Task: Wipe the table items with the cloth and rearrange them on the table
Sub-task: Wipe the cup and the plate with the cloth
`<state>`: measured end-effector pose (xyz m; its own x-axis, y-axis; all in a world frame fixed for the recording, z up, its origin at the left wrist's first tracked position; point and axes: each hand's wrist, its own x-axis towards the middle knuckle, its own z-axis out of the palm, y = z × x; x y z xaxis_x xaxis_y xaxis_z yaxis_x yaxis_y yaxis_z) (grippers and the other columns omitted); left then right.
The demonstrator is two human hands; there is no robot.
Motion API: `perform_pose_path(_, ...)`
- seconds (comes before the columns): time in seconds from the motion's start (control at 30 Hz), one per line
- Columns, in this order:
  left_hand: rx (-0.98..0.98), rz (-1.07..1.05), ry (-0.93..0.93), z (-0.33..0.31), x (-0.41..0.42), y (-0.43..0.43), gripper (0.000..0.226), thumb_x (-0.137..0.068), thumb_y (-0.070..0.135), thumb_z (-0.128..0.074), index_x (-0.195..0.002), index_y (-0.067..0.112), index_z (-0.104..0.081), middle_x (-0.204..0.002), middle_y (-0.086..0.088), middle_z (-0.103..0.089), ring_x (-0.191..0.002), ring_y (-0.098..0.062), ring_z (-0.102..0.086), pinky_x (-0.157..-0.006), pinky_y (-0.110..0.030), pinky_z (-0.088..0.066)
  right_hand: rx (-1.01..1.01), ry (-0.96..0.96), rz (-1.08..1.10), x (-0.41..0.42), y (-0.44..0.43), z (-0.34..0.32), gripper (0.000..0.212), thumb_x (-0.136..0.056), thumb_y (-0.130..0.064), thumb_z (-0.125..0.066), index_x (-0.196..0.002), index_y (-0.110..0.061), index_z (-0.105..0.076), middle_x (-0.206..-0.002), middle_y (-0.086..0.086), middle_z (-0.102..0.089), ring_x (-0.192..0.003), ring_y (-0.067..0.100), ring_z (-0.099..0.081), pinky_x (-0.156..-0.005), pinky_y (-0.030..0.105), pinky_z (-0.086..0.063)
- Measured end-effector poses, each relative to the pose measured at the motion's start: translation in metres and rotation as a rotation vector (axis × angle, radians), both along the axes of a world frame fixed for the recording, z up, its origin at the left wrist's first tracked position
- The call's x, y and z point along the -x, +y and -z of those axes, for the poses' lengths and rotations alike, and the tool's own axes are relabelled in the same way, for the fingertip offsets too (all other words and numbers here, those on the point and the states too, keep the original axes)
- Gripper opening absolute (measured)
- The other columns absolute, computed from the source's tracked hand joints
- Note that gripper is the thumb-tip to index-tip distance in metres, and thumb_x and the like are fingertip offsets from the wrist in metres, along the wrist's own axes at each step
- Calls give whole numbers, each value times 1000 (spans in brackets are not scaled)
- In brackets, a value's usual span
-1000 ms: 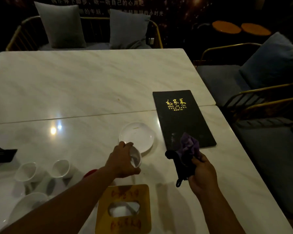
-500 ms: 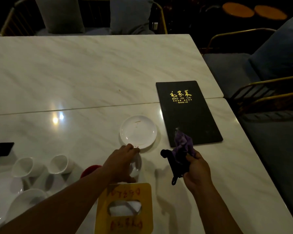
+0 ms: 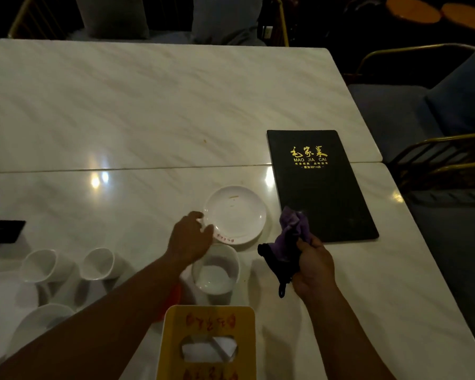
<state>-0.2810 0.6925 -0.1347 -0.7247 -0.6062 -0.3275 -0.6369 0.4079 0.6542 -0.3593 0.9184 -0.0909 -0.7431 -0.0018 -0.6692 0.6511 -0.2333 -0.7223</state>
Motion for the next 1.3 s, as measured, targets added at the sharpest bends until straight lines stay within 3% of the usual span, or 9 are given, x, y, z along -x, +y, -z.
perform_pose_path(0.13, -180, -250, -107, 9, 26, -15, 49, -92, 25, -66, -137, 7, -55, -139, -14, -56, -124, -30, -55, -103, -38, -44, -52, -15, -10, 6, -9, 8, 28, -95, -8, -59, -115, -26, -67, -108, 5, -70, -101, 30, -67, -97, 54, -52)
perform_pose_path(0.27, -224, -261, -78, 19, 46, -24, 35, -87, 26, -73, -116, 4, -69, -113, -15, -71, -92, -28, -68, -88, -41, -57, -55, -40, 8, 13, -7, 24, 25, -96, -13, -60, -111, -30, -68, -115, 8, -70, -105, 32, -67, -96, 57, -52)
perform_pose_path(0.37, -183, -179, -135, 23, 52, -28, 37, -83, 26, -78, -113, 6, -71, -107, -12, -73, -84, -21, -64, -78, -32, -53, -45, -52, 37, 18, -5, 34, 28, -98, -15, -56, -122, -28, -65, -117, 9, -70, -105, 33, -68, -96, 57, -51)
perform_pose_path(0.43, -197, -169, -145, 25, 53, -29, 32, -81, 22, -80, -107, 6, -72, -102, -13, -74, -85, -24, -69, -80, -37, -58, -30, -60, 48, 21, -5, 36, 29, -100, -14, -54, -125, -26, -64, -118, 11, -70, -105, 35, -68, -96, 59, -50)
perform_pose_path(0.67, -499, -275, -56, 6, 67, -30, 21, -92, 7, -64, -107, 14, -51, -105, -11, -60, -88, -30, -67, -69, -49, -63, -54, -28, 25, 26, -13, 24, 29, -100, -16, -53, -126, -26, -63, -115, 11, -71, -102, 34, -69, -94, 56, -52)
perform_pose_path(0.8, -608, -248, 61, -13, 63, -29, 30, -94, 3, -60, -118, 14, -47, -114, -13, -60, -87, -26, -66, -62, -44, -62, -138, 134, -96, 35, -23, -2, 27, -100, -17, -54, -123, -26, -65, -117, 5, -70, -106, 27, -68, -95, 50, -53)
perform_pose_path(0.93, -784, -202, 269, -38, 50, -19, 62, -93, -9, -53, -139, 33, -46, -116, -3, -58, -104, -29, -59, -65, -43, -62, -338, 372, -201, 43, -51, -27, 29, -100, -16, -53, -122, -31, -65, -115, -4, -66, -107, 17, -63, -94, 41, -53)
perform_pose_path(1.13, -809, -89, 441, -81, 29, 7, 64, -91, -6, -59, -126, 48, -52, -122, -6, -62, -109, -32, -61, -75, -46, -62, -631, 585, -331, 51, -92, -30, 16, -97, -22, -56, -103, -30, -70, -108, 4, -66, -94, 15, -64, -81, 31, -56)
perform_pose_path(1.3, -776, -19, 478, -104, 9, 18, 63, -91, -4, -61, -123, 50, -56, -122, -4, -62, -110, -29, -61, -79, -51, -61, -696, 739, -427, 47, -104, -65, 19, -98, -19, -55, -113, -21, -66, -109, -2, -56, -99, 15, -57, -90, 34, -52)
